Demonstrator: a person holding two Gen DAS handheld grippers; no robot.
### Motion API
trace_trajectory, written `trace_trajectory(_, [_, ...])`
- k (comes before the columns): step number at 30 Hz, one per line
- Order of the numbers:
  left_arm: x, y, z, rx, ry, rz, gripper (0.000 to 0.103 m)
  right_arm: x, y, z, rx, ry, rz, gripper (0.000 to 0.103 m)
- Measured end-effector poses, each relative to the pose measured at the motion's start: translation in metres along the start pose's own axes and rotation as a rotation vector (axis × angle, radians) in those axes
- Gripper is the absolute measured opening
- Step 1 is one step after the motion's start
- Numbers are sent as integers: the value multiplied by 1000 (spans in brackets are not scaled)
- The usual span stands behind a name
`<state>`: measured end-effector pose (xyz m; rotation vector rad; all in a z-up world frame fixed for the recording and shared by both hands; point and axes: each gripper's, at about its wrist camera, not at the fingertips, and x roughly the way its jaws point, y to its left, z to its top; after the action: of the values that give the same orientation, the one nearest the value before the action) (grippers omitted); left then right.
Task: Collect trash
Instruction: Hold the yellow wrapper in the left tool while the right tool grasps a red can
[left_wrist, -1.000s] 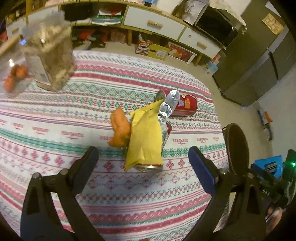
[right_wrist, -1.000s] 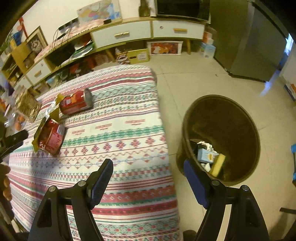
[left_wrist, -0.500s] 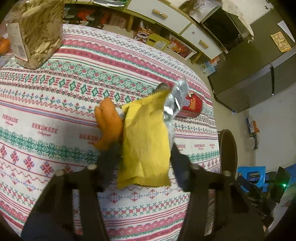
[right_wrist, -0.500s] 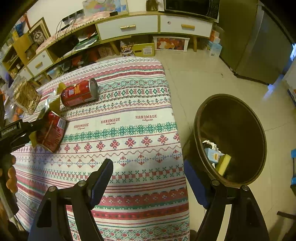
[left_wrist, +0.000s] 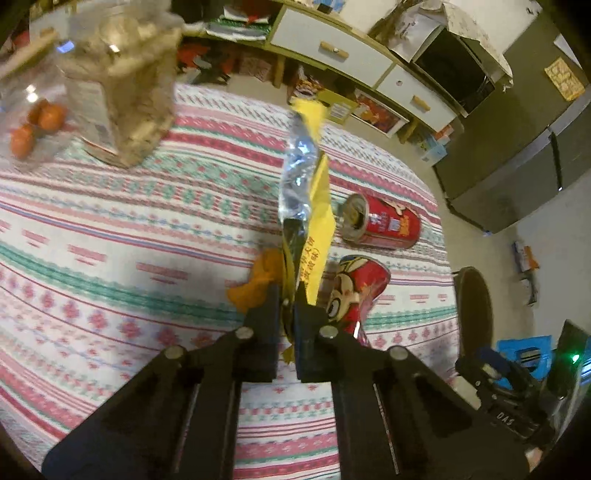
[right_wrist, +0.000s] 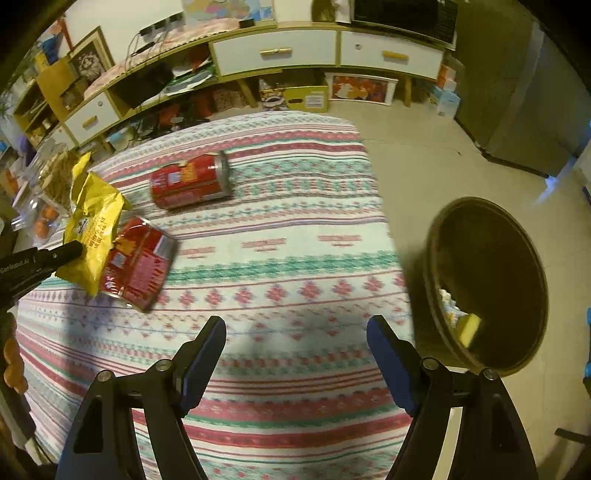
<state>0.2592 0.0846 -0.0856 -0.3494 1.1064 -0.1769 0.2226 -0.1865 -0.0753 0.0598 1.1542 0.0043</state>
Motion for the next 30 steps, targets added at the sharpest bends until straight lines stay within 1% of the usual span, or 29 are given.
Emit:
trace_trajectory(8, [-24, 16, -5, 72, -40, 102, 7, 19, 58, 10, -18, 13, 105, 80])
trace_trajectory(12, [-32, 29, -8, 92, -45, 135, 7, 33, 86, 14, -19, 27, 146, 80])
trace_trajectory(16, [-36, 42, -11, 97, -38, 154, 7, 45, 108, 17, -25, 32, 147, 80])
trace_trajectory(20, [-38, 52, -15, 99, -28, 168, 7, 56, 122, 19, -10, 29, 161, 80])
trace_trajectory(25, [-41, 62, -20, 102, -21, 180, 7, 71, 142, 21, -6, 34, 157, 80])
trace_trajectory(30, [-44, 68, -24, 110, -17, 190, 7, 79, 148, 23, -8, 18, 122, 80])
